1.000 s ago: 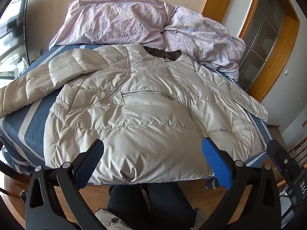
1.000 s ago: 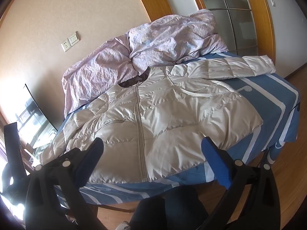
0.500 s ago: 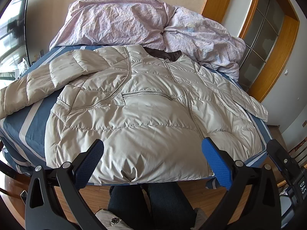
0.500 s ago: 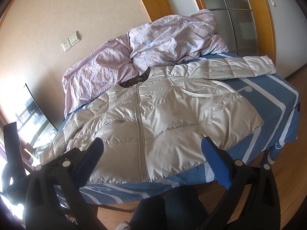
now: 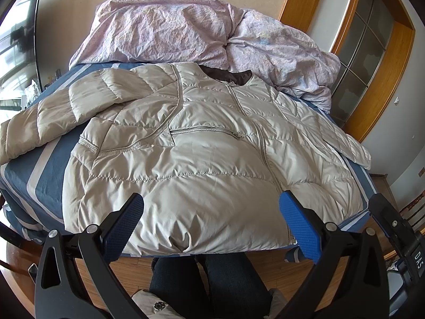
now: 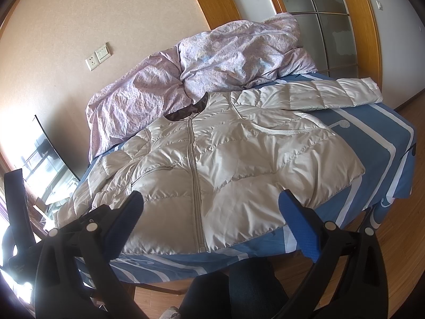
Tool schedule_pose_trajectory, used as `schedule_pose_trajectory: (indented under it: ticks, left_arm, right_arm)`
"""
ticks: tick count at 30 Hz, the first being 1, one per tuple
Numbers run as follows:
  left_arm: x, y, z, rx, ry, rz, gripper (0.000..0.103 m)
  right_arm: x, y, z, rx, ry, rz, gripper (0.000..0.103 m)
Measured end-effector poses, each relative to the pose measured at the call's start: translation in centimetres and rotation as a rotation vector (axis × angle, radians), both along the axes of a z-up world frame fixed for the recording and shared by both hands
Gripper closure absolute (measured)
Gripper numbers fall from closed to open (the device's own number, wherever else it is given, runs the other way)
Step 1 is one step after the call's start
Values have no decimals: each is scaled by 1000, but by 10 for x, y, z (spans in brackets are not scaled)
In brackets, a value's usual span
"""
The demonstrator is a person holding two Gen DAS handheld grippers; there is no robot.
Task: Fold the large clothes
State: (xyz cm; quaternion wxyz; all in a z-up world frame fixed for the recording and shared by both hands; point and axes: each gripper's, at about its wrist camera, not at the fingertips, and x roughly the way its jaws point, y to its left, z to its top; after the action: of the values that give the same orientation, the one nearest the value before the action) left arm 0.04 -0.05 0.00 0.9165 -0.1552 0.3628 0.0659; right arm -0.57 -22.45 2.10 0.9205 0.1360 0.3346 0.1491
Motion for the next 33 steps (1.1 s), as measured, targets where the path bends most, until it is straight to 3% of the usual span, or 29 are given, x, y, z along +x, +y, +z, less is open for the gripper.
schedule_pose_trajectory:
  ticks: [33]
  left_arm:
    - [0,0,0,-1,-1,0,1]
  right_arm:
    - [2,-1,-3,-2,4,0,2]
